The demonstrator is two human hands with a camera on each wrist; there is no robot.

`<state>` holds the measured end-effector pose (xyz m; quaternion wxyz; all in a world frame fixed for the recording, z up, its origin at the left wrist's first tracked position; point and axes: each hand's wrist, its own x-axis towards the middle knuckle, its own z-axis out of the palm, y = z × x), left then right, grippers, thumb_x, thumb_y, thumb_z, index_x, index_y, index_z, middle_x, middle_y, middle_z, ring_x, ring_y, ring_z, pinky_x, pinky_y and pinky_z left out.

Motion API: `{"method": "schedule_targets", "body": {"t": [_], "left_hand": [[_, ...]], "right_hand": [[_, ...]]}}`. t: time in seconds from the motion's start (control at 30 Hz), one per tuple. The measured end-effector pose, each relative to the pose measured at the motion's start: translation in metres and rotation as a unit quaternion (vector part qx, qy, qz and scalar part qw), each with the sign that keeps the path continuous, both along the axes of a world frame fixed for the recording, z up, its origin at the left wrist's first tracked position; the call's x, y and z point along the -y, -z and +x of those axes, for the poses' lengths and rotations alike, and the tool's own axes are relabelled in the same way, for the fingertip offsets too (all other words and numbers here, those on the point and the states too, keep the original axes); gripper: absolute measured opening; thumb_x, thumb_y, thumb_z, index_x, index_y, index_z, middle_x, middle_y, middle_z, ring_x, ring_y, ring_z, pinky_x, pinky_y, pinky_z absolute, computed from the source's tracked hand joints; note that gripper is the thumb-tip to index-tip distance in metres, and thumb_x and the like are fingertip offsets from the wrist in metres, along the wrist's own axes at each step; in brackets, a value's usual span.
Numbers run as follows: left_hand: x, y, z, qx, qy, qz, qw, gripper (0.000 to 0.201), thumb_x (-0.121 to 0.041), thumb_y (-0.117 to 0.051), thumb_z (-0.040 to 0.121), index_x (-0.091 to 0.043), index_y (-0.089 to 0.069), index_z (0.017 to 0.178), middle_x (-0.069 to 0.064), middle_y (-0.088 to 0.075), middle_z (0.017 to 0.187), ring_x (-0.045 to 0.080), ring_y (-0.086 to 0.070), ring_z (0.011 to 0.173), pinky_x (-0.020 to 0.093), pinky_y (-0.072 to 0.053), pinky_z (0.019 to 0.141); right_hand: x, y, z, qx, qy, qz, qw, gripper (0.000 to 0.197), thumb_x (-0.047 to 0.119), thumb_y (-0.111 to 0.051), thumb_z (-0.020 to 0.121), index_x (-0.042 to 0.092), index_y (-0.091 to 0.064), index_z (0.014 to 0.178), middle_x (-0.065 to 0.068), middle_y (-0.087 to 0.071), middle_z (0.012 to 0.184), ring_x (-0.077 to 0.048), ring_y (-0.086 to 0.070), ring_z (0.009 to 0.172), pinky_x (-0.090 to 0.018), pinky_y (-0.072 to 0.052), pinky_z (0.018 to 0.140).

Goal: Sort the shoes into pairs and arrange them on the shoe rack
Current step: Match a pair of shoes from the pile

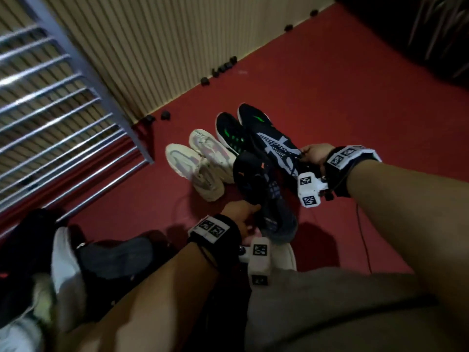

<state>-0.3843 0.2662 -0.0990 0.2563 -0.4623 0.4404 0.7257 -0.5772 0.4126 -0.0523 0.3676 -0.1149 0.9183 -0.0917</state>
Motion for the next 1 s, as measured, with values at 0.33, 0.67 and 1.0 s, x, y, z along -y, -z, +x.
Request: {"method": "schedule_targets", "body": {"t": [0.33,0.67,1.0], "left_hand": [[-0.066,0.041,-0.037,0.041,0.01,-0.002,0.999,0.014,0.003,-0.06,0.09,0.001,-0.063,0.104,0.019,-0.065,0.1,0.032,-0.062,0.084,0.044,-0.055,0.083],[-0.111,0.056,-0.059,0.032,0.112,-0.055,0.992,0.042,-0.007,-0.057,0.096,-0.003,-0.048,0.137,0.011,-0.054,0.138,0.026,-0.054,0.12,0.037,-0.046,0.1],[-0.11,0.074,-0.054,0.029,0.096,-0.108,0.989,0.043,-0.003,-0.067,0.088,0.002,-0.057,0.129,0.012,-0.059,0.131,0.029,-0.058,0.116,0.041,-0.049,0.099]], "right_hand": [[-0.089,0.087,-0.014,0.03,0.051,0.075,0.995,0.043,0.051,-0.05,0.093,0.023,-0.061,0.123,-0.005,-0.066,0.12,-0.029,-0.065,0.103,-0.042,-0.05,0.097],[-0.134,0.167,-0.043,0.036,0.071,0.143,0.986,0.049,0.049,-0.049,0.083,0.029,-0.052,0.128,-0.004,-0.067,0.108,-0.03,-0.068,0.09,-0.044,-0.056,0.084],[-0.116,0.124,-0.009,0.021,0.068,0.123,0.99,0.036,0.044,-0.045,0.093,0.025,-0.056,0.122,-0.006,-0.067,0.105,-0.03,-0.067,0.089,-0.043,-0.055,0.087]]}}
